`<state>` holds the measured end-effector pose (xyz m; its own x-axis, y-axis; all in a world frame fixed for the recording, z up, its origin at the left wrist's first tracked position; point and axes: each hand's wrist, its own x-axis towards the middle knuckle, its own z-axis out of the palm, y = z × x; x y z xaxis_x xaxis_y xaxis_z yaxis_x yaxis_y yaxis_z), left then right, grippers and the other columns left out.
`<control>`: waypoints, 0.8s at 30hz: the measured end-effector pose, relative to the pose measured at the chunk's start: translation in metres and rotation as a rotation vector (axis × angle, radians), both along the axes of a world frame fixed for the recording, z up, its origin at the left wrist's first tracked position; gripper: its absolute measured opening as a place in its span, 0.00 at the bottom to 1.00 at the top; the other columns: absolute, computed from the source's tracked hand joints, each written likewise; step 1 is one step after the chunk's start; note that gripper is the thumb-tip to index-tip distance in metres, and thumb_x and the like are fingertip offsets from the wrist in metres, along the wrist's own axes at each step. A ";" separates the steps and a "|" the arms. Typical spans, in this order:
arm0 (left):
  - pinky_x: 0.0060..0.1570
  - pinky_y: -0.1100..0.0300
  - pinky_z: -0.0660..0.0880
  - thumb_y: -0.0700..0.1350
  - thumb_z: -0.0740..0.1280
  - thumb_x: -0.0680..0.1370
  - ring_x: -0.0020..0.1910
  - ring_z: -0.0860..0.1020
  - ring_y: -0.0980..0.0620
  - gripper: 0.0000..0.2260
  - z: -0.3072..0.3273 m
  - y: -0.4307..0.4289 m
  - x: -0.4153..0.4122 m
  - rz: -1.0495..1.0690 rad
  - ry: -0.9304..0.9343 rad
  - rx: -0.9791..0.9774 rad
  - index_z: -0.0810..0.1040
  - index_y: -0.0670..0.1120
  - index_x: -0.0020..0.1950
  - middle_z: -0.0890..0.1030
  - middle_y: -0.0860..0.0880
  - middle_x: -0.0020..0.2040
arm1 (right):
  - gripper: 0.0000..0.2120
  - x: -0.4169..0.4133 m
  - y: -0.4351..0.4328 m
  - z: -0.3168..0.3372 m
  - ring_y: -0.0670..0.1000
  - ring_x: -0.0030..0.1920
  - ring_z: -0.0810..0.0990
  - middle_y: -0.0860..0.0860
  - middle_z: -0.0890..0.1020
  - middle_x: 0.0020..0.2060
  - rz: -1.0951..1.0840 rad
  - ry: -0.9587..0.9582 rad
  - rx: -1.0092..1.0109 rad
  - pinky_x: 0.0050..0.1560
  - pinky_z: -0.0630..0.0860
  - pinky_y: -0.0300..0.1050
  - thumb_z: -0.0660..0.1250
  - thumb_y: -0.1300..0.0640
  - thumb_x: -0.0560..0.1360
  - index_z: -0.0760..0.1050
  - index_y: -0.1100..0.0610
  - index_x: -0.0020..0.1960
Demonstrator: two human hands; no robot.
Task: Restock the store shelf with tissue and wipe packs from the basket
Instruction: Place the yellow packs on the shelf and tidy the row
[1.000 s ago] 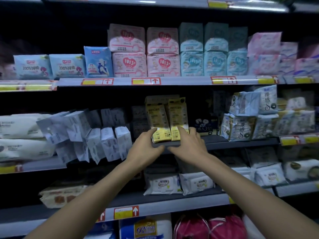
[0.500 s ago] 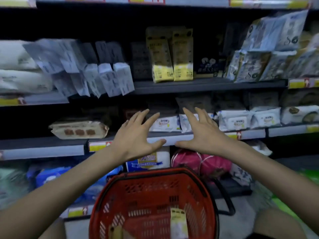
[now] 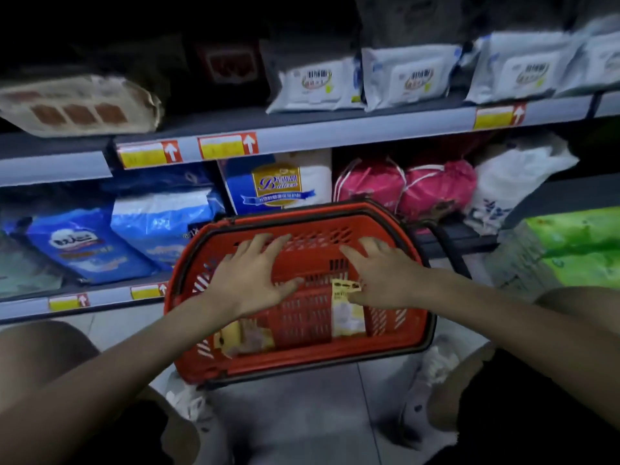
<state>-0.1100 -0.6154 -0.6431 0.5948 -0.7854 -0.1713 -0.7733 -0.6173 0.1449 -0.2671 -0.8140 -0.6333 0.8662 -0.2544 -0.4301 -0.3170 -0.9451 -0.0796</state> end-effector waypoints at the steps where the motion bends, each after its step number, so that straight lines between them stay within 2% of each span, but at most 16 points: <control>1: 0.69 0.41 0.72 0.75 0.59 0.74 0.77 0.65 0.44 0.41 -0.015 -0.001 -0.001 -0.005 0.029 0.032 0.54 0.59 0.83 0.62 0.51 0.80 | 0.43 -0.001 0.000 -0.010 0.64 0.77 0.58 0.60 0.56 0.78 0.023 0.050 0.013 0.74 0.64 0.60 0.66 0.38 0.79 0.47 0.52 0.83; 6: 0.70 0.45 0.72 0.72 0.62 0.76 0.76 0.69 0.42 0.40 -0.085 -0.017 -0.008 0.037 0.245 0.201 0.57 0.57 0.83 0.67 0.47 0.79 | 0.34 -0.012 -0.006 -0.057 0.64 0.72 0.68 0.60 0.64 0.75 0.100 0.225 0.017 0.65 0.73 0.56 0.67 0.46 0.81 0.56 0.53 0.81; 9: 0.65 0.54 0.76 0.71 0.64 0.76 0.69 0.77 0.43 0.36 -0.118 -0.033 -0.012 0.133 0.402 0.204 0.66 0.54 0.80 0.77 0.46 0.73 | 0.24 -0.016 -0.012 -0.075 0.61 0.65 0.75 0.57 0.73 0.68 0.125 0.267 -0.010 0.55 0.76 0.52 0.65 0.50 0.82 0.66 0.53 0.75; 12: 0.63 0.62 0.71 0.65 0.68 0.77 0.67 0.77 0.44 0.31 -0.152 -0.052 -0.018 0.232 0.605 0.195 0.73 0.49 0.75 0.79 0.48 0.68 | 0.17 -0.025 -0.017 -0.086 0.60 0.60 0.79 0.56 0.77 0.63 0.171 0.237 -0.053 0.52 0.77 0.51 0.62 0.51 0.82 0.71 0.53 0.69; 14: 0.64 0.60 0.71 0.57 0.69 0.79 0.67 0.76 0.44 0.26 -0.174 -0.065 -0.023 0.328 0.729 0.144 0.76 0.45 0.73 0.78 0.48 0.66 | 0.14 -0.031 -0.018 -0.090 0.60 0.58 0.79 0.56 0.79 0.60 0.198 0.180 -0.080 0.53 0.77 0.52 0.61 0.53 0.82 0.73 0.54 0.66; 16: 0.58 0.58 0.71 0.44 0.67 0.83 0.65 0.78 0.42 0.18 -0.191 -0.080 -0.029 0.382 0.788 0.115 0.76 0.41 0.73 0.79 0.42 0.68 | 0.14 -0.035 -0.018 -0.089 0.60 0.58 0.79 0.56 0.79 0.60 0.216 0.134 -0.085 0.54 0.76 0.52 0.60 0.55 0.83 0.73 0.54 0.67; 17: 0.55 0.57 0.73 0.43 0.66 0.84 0.61 0.78 0.44 0.16 -0.199 -0.086 -0.031 0.389 0.823 0.124 0.77 0.41 0.72 0.80 0.41 0.66 | 0.14 -0.036 -0.019 -0.089 0.60 0.58 0.79 0.56 0.78 0.60 0.228 0.117 -0.075 0.54 0.76 0.52 0.60 0.56 0.83 0.72 0.54 0.67; 19: 0.47 0.58 0.76 0.52 0.68 0.83 0.51 0.78 0.47 0.14 -0.212 -0.096 -0.033 0.407 0.893 0.181 0.79 0.45 0.64 0.81 0.45 0.57 | 0.14 -0.036 -0.021 -0.090 0.60 0.58 0.79 0.57 0.78 0.60 0.241 0.100 -0.042 0.53 0.77 0.53 0.62 0.59 0.82 0.72 0.54 0.67; 21: 0.46 0.54 0.78 0.63 0.71 0.78 0.48 0.78 0.48 0.18 -0.228 -0.102 -0.028 0.445 0.944 0.266 0.78 0.51 0.56 0.82 0.47 0.53 | 0.16 -0.037 -0.025 -0.089 0.60 0.59 0.79 0.56 0.78 0.61 0.239 0.085 -0.018 0.53 0.77 0.54 0.62 0.63 0.81 0.71 0.55 0.68; 24: 0.38 0.60 0.71 0.67 0.76 0.69 0.40 0.76 0.51 0.28 -0.271 -0.108 -0.016 0.543 1.018 0.289 0.80 0.50 0.59 0.80 0.50 0.44 | 0.20 -0.036 -0.030 -0.085 0.62 0.61 0.78 0.59 0.77 0.61 0.249 0.071 -0.027 0.55 0.77 0.56 0.60 0.67 0.80 0.70 0.58 0.70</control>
<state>-0.1264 -0.7238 -0.9138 0.3254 -0.3273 -0.8871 -0.0107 -0.9394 0.3427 -0.3036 -0.8438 -0.7178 0.8712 -0.0493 -0.4884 -0.0783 -0.9962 -0.0391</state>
